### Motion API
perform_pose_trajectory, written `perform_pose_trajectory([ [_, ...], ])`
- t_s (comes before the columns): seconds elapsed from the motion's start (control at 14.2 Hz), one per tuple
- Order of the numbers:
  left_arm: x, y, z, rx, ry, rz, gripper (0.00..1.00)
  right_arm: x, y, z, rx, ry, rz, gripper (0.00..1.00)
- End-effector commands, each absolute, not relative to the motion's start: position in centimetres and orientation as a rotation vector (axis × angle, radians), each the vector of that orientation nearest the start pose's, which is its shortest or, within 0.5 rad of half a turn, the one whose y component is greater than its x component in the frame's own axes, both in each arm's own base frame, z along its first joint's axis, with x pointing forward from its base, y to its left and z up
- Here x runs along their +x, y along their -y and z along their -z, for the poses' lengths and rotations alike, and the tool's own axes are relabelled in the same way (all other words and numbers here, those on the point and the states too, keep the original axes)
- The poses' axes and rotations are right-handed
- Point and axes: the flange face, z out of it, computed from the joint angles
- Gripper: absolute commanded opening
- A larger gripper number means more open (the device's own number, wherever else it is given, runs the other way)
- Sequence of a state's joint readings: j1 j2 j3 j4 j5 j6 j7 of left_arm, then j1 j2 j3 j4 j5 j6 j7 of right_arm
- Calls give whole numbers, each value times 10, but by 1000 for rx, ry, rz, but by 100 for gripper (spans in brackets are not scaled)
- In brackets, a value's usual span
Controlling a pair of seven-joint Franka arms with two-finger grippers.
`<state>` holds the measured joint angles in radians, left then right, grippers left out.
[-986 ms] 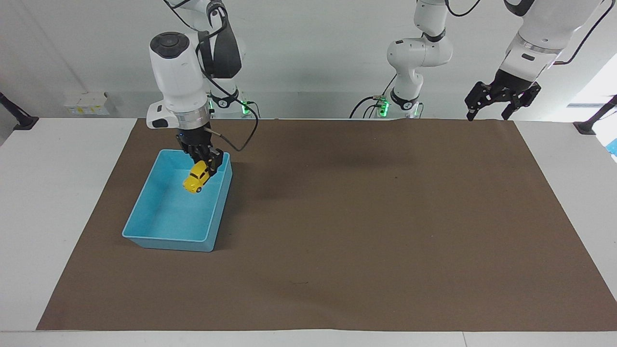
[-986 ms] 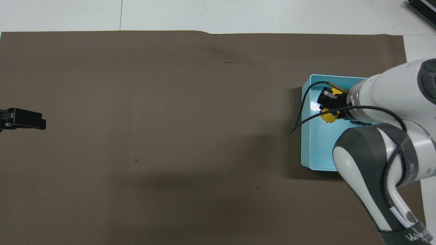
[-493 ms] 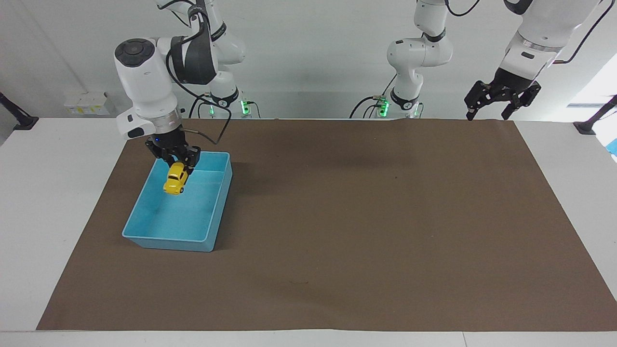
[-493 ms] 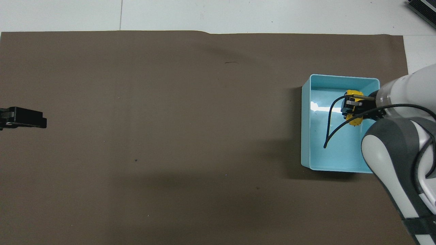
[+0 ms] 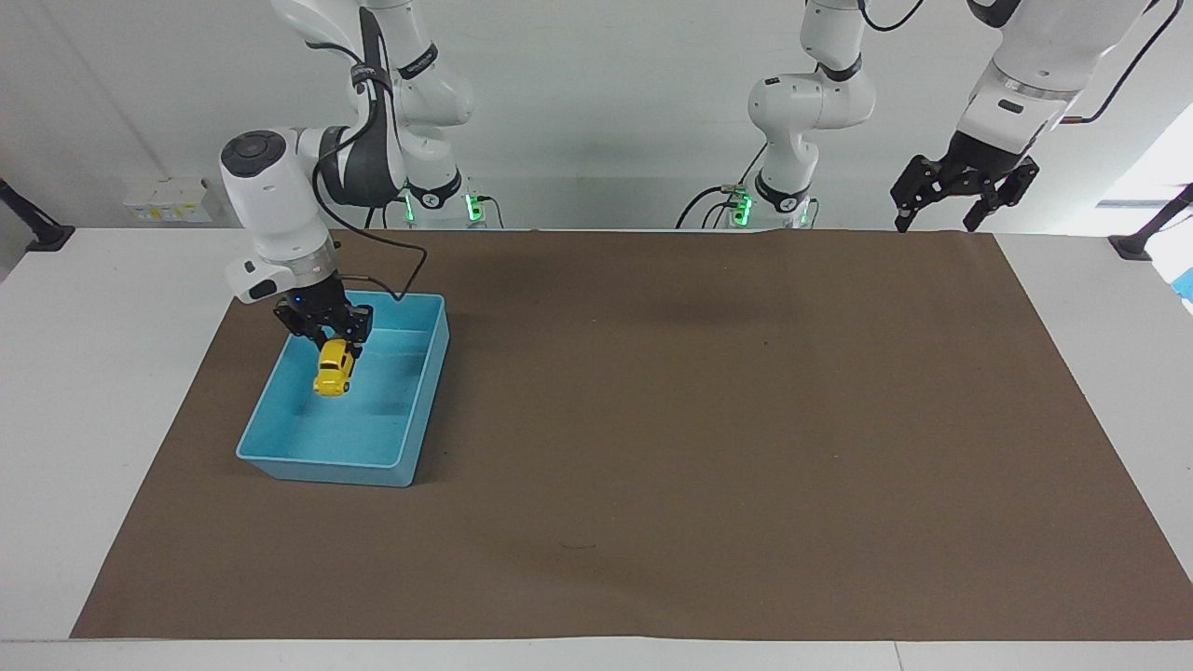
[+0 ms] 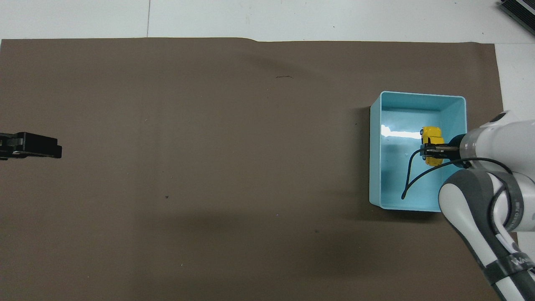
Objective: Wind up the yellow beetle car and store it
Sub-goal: 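Lift the car with the right gripper into the blue bin, then lower the car onto the bin floor and open the right gripper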
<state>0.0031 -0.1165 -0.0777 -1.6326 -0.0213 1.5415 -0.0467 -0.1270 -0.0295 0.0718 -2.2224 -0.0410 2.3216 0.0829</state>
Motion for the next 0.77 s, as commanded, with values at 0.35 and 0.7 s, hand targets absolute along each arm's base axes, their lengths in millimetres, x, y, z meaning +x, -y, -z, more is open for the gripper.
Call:
perform_pose_trajectory([
  [0.35,509,45,-658,-3163,-53,27,100,514,33,-302,-3135,-84,270,0],
  [0.7,509,43,-658,-3164,-33,27,100,513,34,-285,-3131,-108,266,100],
])
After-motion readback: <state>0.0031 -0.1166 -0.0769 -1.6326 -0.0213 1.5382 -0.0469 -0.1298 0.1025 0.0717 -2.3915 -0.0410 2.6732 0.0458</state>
